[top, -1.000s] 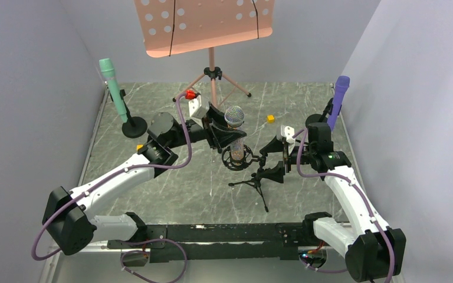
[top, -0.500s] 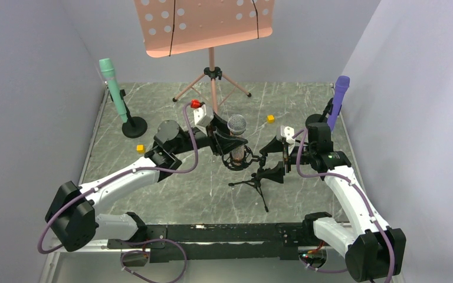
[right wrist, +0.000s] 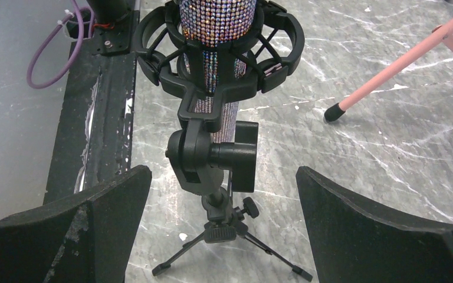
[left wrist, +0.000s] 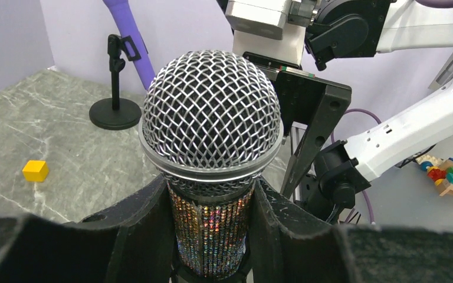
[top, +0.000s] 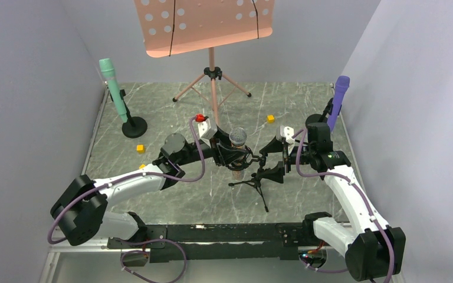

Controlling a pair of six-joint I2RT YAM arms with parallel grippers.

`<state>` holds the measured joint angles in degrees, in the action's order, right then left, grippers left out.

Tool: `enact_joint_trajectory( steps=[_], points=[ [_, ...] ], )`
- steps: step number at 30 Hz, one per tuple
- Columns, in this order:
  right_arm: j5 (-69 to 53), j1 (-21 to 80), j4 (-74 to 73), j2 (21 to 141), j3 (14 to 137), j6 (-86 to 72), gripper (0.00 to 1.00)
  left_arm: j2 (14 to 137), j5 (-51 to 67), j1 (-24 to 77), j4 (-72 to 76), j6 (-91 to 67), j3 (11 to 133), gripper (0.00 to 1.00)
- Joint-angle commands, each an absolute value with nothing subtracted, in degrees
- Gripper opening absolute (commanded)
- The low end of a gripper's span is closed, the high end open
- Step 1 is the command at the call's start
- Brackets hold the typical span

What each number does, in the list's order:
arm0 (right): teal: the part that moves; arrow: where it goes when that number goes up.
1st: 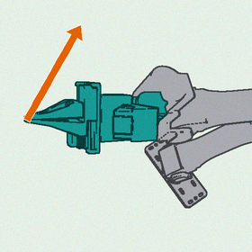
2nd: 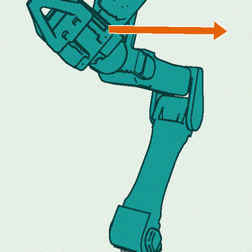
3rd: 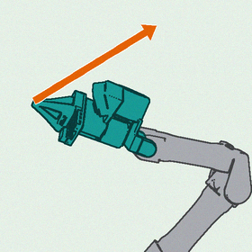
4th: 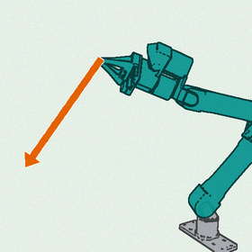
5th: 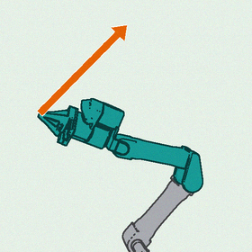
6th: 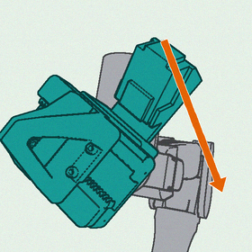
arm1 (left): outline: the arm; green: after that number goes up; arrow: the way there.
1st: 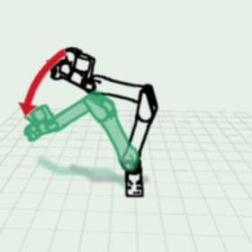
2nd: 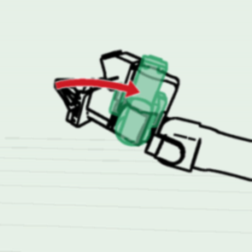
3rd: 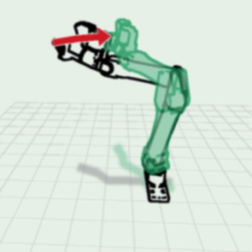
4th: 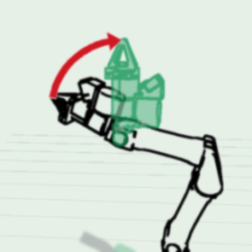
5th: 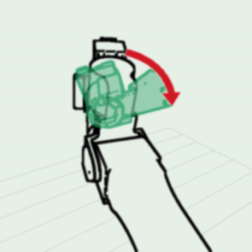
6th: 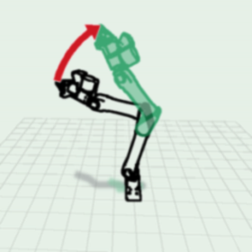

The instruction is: Attach the microphones to the stand

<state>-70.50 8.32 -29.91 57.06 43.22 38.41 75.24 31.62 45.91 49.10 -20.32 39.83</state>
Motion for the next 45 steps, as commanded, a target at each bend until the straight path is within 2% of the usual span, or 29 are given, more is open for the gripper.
enact_joint_trajectory(
  steps=[1,13,15,17,23,26,29,32,35,42,45],
  points=[
    [-71.47,8.53,-29.27,57.32,43.51,39.99,1.00,78.30,33.65,47.97,42.41,-21.94,35.92,0.00],
    [-71.90,8.47,-29.95,57.28,43.65,40.58,1.00,78.22,29.68,50.27,35.33,-17.15,37.03,0.00],
    [-71.98,8.50,-30.10,57.37,43.68,40.76,1.00,76.96,28.13,50.30,34.11,-17.06,37.19,0.03],
    [-72.00,8.47,-30.22,57.47,43.72,40.85,1.00,75.68,26.47,50.32,32.50,-16.90,37.86,0.08],
    [-71.11,8.24,-31.10,57.57,43.92,41.57,1.00,72.75,24.39,50.27,27.40,-17.04,41.63,0.53],
    [-70.64,8.09,-34.11,57.96,44.96,43.47,1.00,71.07,23.85,50.27,25.67,-16.92,43.01,0.72],
    [-70.44,8.00,-40.85,59.22,46.33,47.70,1.00,68.82,23.53,50.27,24.17,-16.31,44.01,0.84],
    [-70.04,7.83,-42.68,59.35,46.40,48.70,1.00,66.67,23.27,50.32,22.86,-15.39,44.57,0.88],
    [-69.57,7.82,-38.58,57.86,44.74,45.16,1.00,64.73,22.60,50.27,21.87,-14.44,44.81,0.91],
    [-71.70,7.91,-31.69,57.16,43.36,40.02,0.99,61.35,21.96,50.28,20.51,-13.99,44.23,0.92],
    [-72.33,8.04,-27.94,57.00,41.84,36.98,0.96,57.07,20.25,50.27,19.52,-13.44,43.30,0.93]
  ],
)
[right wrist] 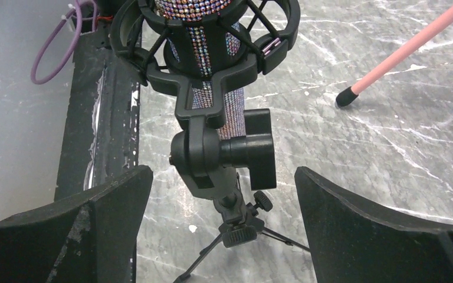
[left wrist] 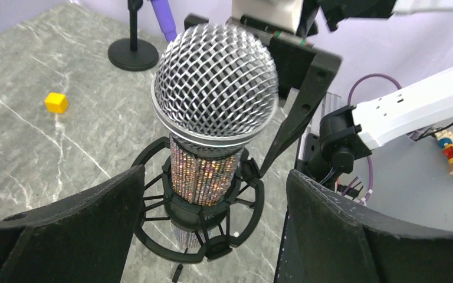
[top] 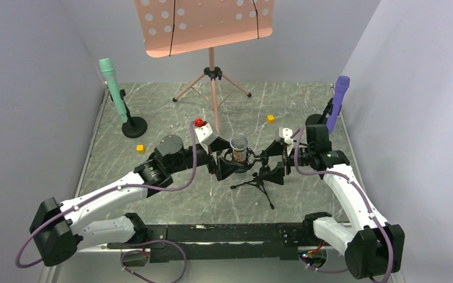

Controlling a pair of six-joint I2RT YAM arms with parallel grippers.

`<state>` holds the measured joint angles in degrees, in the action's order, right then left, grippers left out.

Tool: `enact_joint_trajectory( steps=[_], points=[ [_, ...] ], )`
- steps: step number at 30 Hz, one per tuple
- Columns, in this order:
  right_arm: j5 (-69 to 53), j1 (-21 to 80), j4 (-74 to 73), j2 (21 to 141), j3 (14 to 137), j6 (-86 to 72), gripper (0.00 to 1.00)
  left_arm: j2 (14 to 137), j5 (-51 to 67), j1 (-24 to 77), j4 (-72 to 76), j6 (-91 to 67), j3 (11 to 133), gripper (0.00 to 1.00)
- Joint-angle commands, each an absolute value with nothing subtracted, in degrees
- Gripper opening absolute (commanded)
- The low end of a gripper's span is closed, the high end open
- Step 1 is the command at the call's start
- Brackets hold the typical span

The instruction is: Attach the microphones to the stand

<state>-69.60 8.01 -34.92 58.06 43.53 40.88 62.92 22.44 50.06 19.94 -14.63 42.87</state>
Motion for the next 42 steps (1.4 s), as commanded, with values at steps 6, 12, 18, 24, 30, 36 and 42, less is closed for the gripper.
enact_joint_trajectory(
  steps=[6,12,18,24,30,36,42],
  points=[
    [-73.18,8.31,-22.67,56.60,39.15,33.06,0.73,45.95,13.35,50.32,15.39,-13.06,39.88,0.99],
    [-72.95,8.27,-19.39,55.76,37.79,29.98,0.36,31.21,5.09,50.27,12.01,-15.74,31.35,0.99],
    [-72.61,8.26,-17.97,55.44,37.80,29.99,0.10,20.53,2.85,50.28,7.70,-20.50,24.33,0.99],
    [-70.67,7.85,-16.28,55.40,41.05,30.06,0.00,13.97,1.24,50.27,3.01,-23.04,22.21,0.99],
    [-66.45,2.52,-5.45,59.08,44.60,25.21,0.00,11.24,0.20,50.32,-2.05,-24.23,22.08,0.99],
    [-59.39,-4.48,14.25,64.74,45.02,19.91,0.00,10.83,0.18,50.28,-4.36,-24.25,22.55,0.99],
    [-52.34,-7.32,29.63,75.52,47.11,15.30,0.00,11.97,-2.21,50.28,-5.00,-24.33,23.14,0.99]
  ],
)
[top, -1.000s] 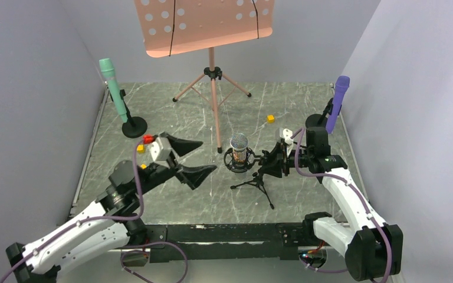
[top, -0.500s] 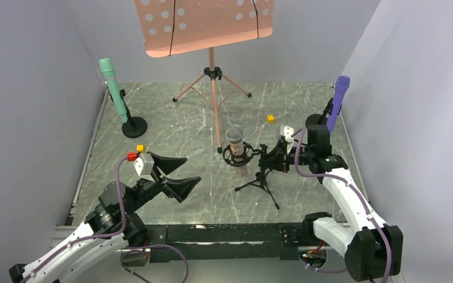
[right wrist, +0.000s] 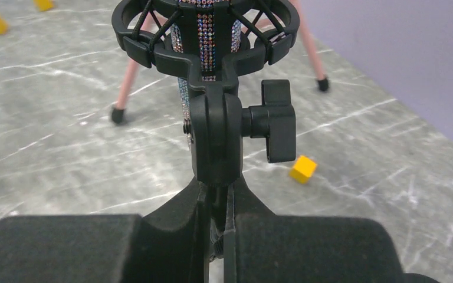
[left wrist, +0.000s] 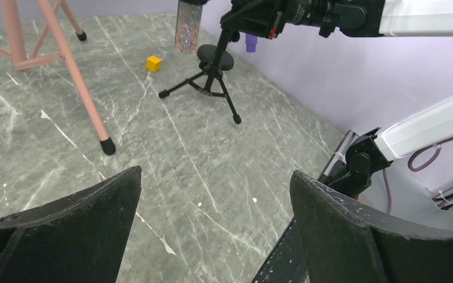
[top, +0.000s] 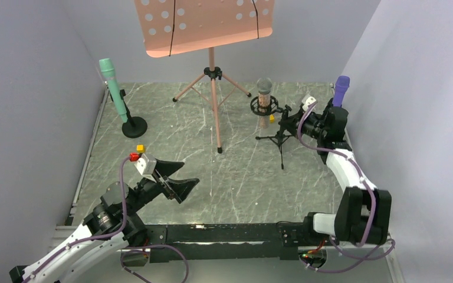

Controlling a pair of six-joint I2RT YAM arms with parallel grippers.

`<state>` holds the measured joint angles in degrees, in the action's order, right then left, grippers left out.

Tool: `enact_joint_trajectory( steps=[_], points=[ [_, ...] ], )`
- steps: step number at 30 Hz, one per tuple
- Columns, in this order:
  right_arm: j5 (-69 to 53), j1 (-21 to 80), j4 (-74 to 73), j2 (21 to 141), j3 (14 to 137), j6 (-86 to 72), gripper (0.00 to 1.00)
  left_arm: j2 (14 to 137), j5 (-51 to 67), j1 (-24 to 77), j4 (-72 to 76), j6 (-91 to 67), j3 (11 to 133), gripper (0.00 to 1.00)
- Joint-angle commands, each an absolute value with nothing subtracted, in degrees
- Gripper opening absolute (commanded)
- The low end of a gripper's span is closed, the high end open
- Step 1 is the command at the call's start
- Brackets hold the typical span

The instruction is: Attach the microphones to the stand

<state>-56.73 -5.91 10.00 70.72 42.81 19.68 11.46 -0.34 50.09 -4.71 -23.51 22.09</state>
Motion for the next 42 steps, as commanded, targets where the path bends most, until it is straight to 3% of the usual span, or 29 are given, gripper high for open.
enact_joint_trajectory(
  steps=[1,10,17,26,31,42],
  points=[
    [-51.93,-7.75,32.10,77.28,47.65,14.46,0.00,12.10,-2.40,50.27,-5.08,-24.31,23.18,0.99],
    [-52.67,-8.28,41.33,88.66,50.35,10.74,0.00,14.12,-2.90,50.32,-4.32,-24.22,23.68,0.99],
    [-53.74,-8.36,39.93,90.77,47.89,13.15,0.12,15.93,-3.35,50.27,-4.44,-22.94,24.52,0.99],
    [-55.79,-10.02,36.54,85.67,44.56,12.27,0.44,15.85,-3.44,50.32,-5.05,-22.02,24.94,0.99],
    [-55.45,-11.38,33.68,82.27,43.72,12.15,0.68,16.37,-4.01,50.27,-7.38,-21.15,27.11,0.99],
    [-48.93,-13.54,13.88,70.44,45.90,17.14,0.92,21.81,-11.43,50.32,-18.46,-19.42,35.94,0.99]
  ],
)
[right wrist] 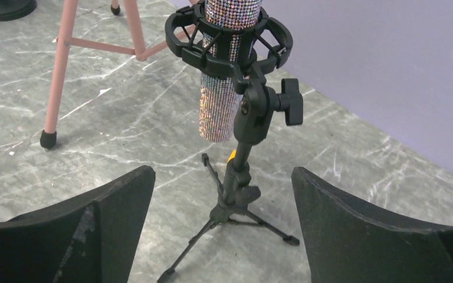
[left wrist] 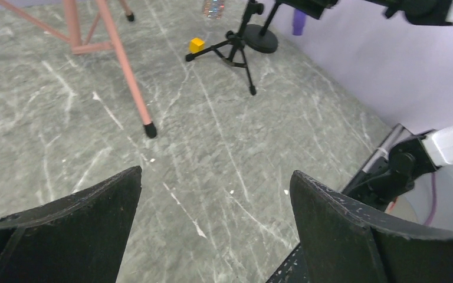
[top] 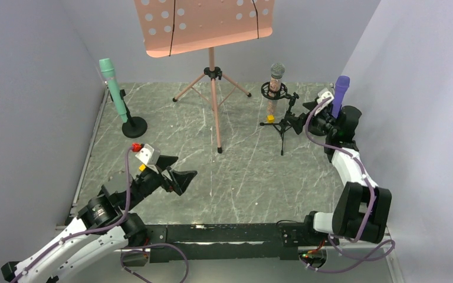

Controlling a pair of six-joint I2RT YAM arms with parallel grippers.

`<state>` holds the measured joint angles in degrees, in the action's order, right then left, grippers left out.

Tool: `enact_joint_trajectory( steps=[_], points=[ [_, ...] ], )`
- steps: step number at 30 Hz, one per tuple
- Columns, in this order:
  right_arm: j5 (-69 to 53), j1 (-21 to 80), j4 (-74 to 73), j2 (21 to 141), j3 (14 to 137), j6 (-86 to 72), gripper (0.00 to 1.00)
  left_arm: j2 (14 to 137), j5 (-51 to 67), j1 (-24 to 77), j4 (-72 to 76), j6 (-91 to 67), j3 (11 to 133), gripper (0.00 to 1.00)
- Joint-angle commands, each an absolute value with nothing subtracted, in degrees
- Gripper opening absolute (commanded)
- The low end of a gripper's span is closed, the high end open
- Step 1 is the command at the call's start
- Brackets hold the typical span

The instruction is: Attach the microphones to the stand

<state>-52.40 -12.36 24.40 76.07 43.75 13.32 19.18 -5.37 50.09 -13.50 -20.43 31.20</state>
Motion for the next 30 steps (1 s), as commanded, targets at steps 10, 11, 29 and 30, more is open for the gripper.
enact_joint_trajectory(
  steps=[10,11,29,30],
  points=[
    [-42.11,-18.35,-12.16,50.40,51.52,13.48,1.00,35.69,-4.64,29.58,-24.76,-12.25,51.60,0.99],
    [-42.55,-18.70,-15.31,49.17,53.01,11.45,1.00,37.54,-1.46,25.65,-24.91,-12.00,53.25,0.99],
    [-21.12,-18.91,-33.03,41.86,67.29,-13.03,1.00,32.24,14.87,12.30,-31.47,-13.41,62.24,0.99],
    [-21.10,-18.92,-33.13,41.85,67.62,-12.87,1.00,31.88,15.00,12.30,-31.89,-13.31,62.50,0.99]
  ],
)
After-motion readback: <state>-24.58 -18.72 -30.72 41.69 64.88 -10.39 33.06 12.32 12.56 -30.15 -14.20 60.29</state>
